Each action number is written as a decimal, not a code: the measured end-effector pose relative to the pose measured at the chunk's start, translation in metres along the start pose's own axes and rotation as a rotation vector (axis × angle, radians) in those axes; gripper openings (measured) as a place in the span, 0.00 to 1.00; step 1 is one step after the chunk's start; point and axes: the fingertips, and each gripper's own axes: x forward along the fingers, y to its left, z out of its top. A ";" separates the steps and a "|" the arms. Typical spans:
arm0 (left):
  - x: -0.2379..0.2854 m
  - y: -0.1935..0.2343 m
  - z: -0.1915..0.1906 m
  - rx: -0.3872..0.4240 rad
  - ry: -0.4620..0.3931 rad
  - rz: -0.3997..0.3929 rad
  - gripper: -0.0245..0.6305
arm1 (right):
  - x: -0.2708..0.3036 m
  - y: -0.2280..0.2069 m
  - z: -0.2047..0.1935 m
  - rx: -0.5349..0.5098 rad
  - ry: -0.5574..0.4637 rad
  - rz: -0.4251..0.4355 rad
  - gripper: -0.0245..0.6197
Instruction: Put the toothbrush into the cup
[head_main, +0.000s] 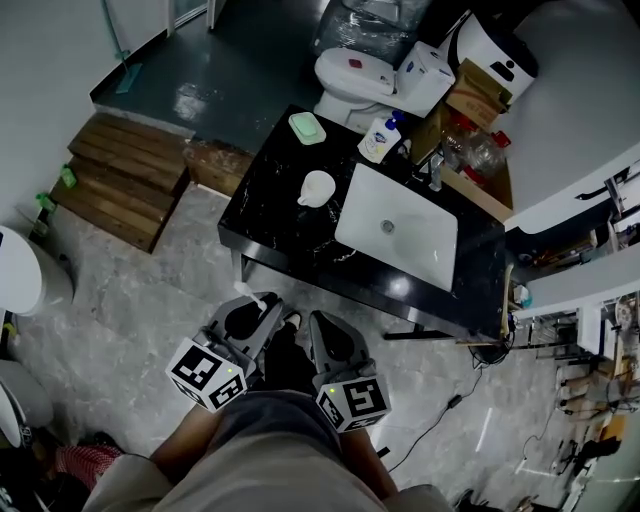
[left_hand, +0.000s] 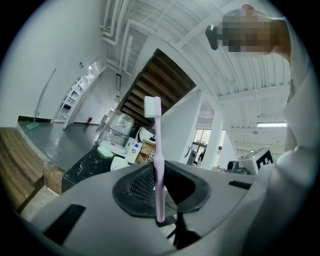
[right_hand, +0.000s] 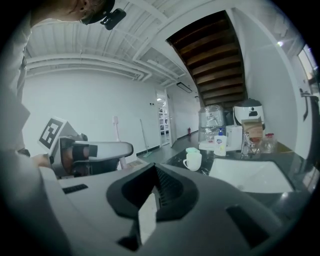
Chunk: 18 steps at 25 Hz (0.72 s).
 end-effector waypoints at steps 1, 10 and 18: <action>0.004 0.002 0.000 -0.003 0.003 0.001 0.11 | 0.003 -0.004 0.000 0.004 -0.001 -0.001 0.05; 0.052 0.029 0.002 -0.010 0.033 0.020 0.11 | 0.040 -0.046 0.006 0.048 -0.014 0.012 0.05; 0.106 0.052 0.011 -0.024 0.060 0.014 0.11 | 0.079 -0.086 0.016 0.075 -0.005 0.029 0.05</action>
